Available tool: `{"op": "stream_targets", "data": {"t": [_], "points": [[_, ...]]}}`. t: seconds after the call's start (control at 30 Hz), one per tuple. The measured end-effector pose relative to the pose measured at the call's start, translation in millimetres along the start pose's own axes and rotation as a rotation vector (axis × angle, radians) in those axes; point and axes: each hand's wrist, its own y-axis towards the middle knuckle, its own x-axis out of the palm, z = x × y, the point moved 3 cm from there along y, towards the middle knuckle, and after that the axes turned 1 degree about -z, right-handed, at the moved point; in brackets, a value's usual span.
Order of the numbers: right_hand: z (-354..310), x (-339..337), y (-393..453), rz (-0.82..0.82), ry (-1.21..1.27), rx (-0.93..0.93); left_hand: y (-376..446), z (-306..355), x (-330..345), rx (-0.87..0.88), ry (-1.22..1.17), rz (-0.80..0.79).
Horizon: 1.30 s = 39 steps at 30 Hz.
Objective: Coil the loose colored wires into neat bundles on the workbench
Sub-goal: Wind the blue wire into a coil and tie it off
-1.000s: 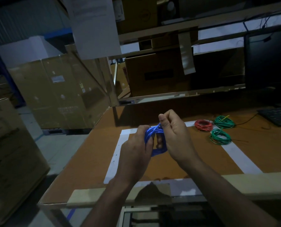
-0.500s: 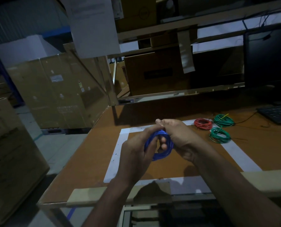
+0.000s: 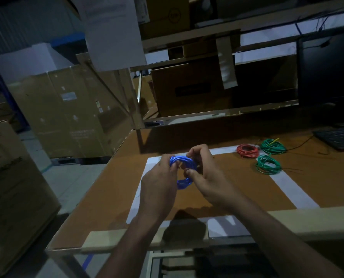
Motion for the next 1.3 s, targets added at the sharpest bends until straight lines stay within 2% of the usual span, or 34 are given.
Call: {"op": "stream_targets", "data": {"t": [0.1,0.2,0.4,0.6,0.67,0.77,0.83,0.9,1.0,1.2,1.3], "points": [[2.6,-4.7,6.1,0.033,-0.135,-0.041,-3.1,-0.6,4.3,-0.057,-0.122,-0.066],[4.5,-9.0,11.4,0.064,-0.211,-0.084,-5.1,-1.8,7.0,-0.101,-0.413,-0.122],[15.1,-11.0,15.1,0.102,-0.226,-0.110,-2.5,-12.7,19.5,-0.288,-0.983,-0.434],[13.7,-10.1,17.3,0.064,-0.173,-0.134,-8.1,-12.8,20.9,-0.448,-1.581,-0.490],[16.8,-9.4,16.5,0.071,-0.148,-0.116,-6.4,-13.2,19.4,-0.428,-1.520,-0.490],[20.7,-8.5,16.2,0.086,-0.106,-0.092,-2.2,-13.9,22.8,-0.335,-1.163,-0.421],[21.4,-7.9,16.5,0.080,-0.101,-0.086,0.2,-17.1,25.9,-0.352,-1.085,-0.317],[22.9,-8.3,17.6,0.075,-0.115,-0.065,1.6,-18.9,26.2,-0.327,-1.048,-0.307],[29.2,-10.8,20.0,0.066,-0.106,-0.030,4.2,-17.9,26.4,-0.286,-1.074,-0.464],[49.7,-10.1,19.1,0.036,-0.297,-0.055,20.1,-37.1,35.3,-0.392,-1.109,-0.822],[55.0,-9.8,18.5,0.033,-0.417,-0.099,26.4,-34.0,42.9,-0.434,-1.129,-0.904]]}}
